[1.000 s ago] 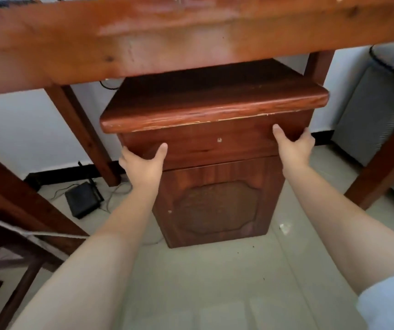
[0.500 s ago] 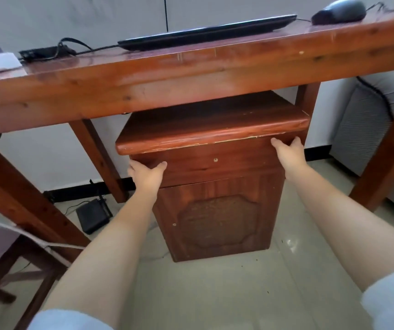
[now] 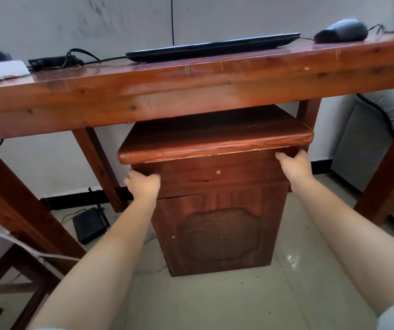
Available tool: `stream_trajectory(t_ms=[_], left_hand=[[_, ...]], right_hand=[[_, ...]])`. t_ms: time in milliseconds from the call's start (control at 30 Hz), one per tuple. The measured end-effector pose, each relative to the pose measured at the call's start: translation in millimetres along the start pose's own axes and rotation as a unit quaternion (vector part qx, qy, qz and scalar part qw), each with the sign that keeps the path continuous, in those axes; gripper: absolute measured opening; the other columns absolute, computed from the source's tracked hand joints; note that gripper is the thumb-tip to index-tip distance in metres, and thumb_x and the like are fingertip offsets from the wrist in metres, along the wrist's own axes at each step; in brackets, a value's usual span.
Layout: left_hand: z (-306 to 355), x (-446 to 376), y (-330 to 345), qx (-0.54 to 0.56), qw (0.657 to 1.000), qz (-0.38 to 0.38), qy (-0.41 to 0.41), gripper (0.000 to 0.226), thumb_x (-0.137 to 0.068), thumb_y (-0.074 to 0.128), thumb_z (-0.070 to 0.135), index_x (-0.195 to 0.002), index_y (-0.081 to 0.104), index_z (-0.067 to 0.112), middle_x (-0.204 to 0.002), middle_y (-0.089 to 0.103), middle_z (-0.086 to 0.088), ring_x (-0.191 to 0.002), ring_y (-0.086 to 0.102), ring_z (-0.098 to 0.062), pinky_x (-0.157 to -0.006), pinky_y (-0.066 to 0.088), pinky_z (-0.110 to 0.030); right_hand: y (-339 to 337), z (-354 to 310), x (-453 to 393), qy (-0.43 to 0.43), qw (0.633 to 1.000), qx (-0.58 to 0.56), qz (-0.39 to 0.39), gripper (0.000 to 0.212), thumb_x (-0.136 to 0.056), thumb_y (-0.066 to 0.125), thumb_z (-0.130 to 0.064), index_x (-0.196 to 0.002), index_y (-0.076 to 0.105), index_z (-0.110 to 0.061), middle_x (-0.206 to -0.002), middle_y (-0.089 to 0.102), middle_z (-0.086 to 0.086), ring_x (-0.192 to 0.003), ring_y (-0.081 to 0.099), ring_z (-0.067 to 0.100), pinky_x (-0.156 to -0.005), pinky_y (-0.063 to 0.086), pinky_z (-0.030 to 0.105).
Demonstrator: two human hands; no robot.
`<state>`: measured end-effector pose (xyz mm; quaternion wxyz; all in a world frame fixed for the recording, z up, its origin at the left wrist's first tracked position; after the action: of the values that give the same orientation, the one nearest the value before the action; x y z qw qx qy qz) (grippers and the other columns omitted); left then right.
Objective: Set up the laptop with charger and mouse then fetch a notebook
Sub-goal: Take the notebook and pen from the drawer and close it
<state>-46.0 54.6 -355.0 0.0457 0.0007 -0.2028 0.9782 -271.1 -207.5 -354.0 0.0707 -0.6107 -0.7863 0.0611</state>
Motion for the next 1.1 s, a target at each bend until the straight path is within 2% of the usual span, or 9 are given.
stream_trajectory(t_ms=[133,267,400,633,733,833,967,1033,1100], left_hand=[[2,0,5,0.018,0.999,0.012,-0.048,0.058,-0.087,0.050,0.005,-0.141,0.027,0.000,-0.145,0.031,-0.021,-0.131,0.036,-0.038,-0.108,0.037,-0.042],[3,4,6,0.056,0.997,0.023,-0.043,0.051,-0.083,0.053,0.000,-0.131,0.037,-0.003,-0.137,0.042,-0.021,-0.122,0.047,-0.038,-0.099,0.045,-0.041],[-3,1,3,0.035,0.998,0.024,-0.039,0.052,-0.082,0.057,0.002,-0.129,0.037,-0.004,-0.133,0.048,-0.023,-0.119,0.051,-0.040,-0.099,0.046,-0.043],[0,20,-5,0.029,0.996,0.067,-0.046,0.070,-0.082,0.060,0.013,-0.141,0.024,0.001,-0.145,0.029,-0.023,-0.136,0.024,-0.036,-0.113,0.028,-0.043],[-16,40,-16,0.054,0.993,0.088,-0.061,0.067,-0.085,0.059,0.015,-0.142,0.026,0.001,-0.145,0.029,-0.021,-0.136,0.025,-0.035,-0.114,0.026,-0.042],[-36,56,-23,0.149,0.982,0.089,-0.068,0.061,-0.088,0.054,0.017,-0.142,0.030,0.005,-0.145,0.033,-0.018,-0.134,0.033,-0.033,-0.113,0.031,-0.045],[-61,79,-28,0.211,0.964,0.119,-0.106,0.060,-0.089,0.060,0.026,-0.137,0.035,0.000,-0.142,0.038,-0.018,-0.130,0.042,-0.029,-0.111,0.035,-0.037],[-76,89,-27,0.214,0.962,0.120,-0.119,0.063,-0.085,0.067,0.019,-0.134,0.034,-0.004,-0.138,0.042,-0.021,-0.127,0.045,-0.031,-0.109,0.038,-0.037],[-90,92,-24,0.211,0.964,0.107,-0.117,0.063,-0.083,0.066,0.011,-0.133,0.033,-0.007,-0.135,0.044,-0.025,-0.124,0.047,-0.034,-0.109,0.039,-0.040]], right_hand=[[0,3,2,-0.012,0.997,0.070,0.037,0.045,-0.087,0.050,-0.004,-0.131,0.041,0.004,-0.133,0.050,0.022,-0.121,0.051,0.038,-0.098,0.043,0.038],[6,1,0,-0.008,0.995,0.089,0.050,0.061,-0.084,0.050,0.002,-0.140,0.027,0.005,-0.144,0.037,0.022,-0.128,0.043,0.040,-0.106,0.039,0.042],[8,2,1,-0.005,0.994,0.096,0.047,0.062,-0.083,0.050,0.002,-0.140,0.025,0.006,-0.145,0.034,0.022,-0.128,0.042,0.041,-0.108,0.039,0.043],[-9,2,8,0.042,0.995,0.044,0.083,0.049,-0.079,0.051,-0.008,-0.126,0.040,0.003,-0.132,0.049,0.022,-0.120,0.049,0.040,-0.102,0.044,0.046],[-23,14,31,0.042,0.993,0.008,0.108,0.049,-0.083,0.050,-0.011,-0.130,0.041,-0.002,-0.134,0.049,0.018,-0.122,0.049,0.036,-0.105,0.041,0.047],[-33,32,55,0.068,0.983,-0.118,0.119,0.044,-0.091,0.044,-0.023,-0.133,0.042,-0.008,-0.135,0.050,0.012,-0.123,0.049,0.029,-0.108,0.039,0.046],[-39,62,76,0.099,0.975,-0.163,0.109,0.063,-0.089,0.052,-0.043,-0.138,0.032,-0.008,-0.134,0.046,0.006,-0.123,0.047,0.023,-0.109,0.038,0.043],[-44,79,84,0.102,0.977,-0.146,0.119,0.060,-0.085,0.061,-0.031,-0.132,0.034,-0.003,-0.126,0.049,0.008,-0.118,0.050,0.024,-0.107,0.041,0.041],[-46,93,90,0.111,0.976,-0.138,0.124,0.042,-0.083,0.062,-0.017,-0.118,0.039,-0.007,-0.111,0.052,0.009,-0.110,0.054,0.027,-0.104,0.044,0.046]])
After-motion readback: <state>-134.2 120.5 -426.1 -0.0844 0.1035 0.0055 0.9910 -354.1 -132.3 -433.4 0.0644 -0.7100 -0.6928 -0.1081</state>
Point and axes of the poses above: each hand's wrist, its own x-axis away from the middle knuckle, its own y-axis out of the palm, z = x × y, the point moved 6 cm from there along -x, towards the middle knuckle
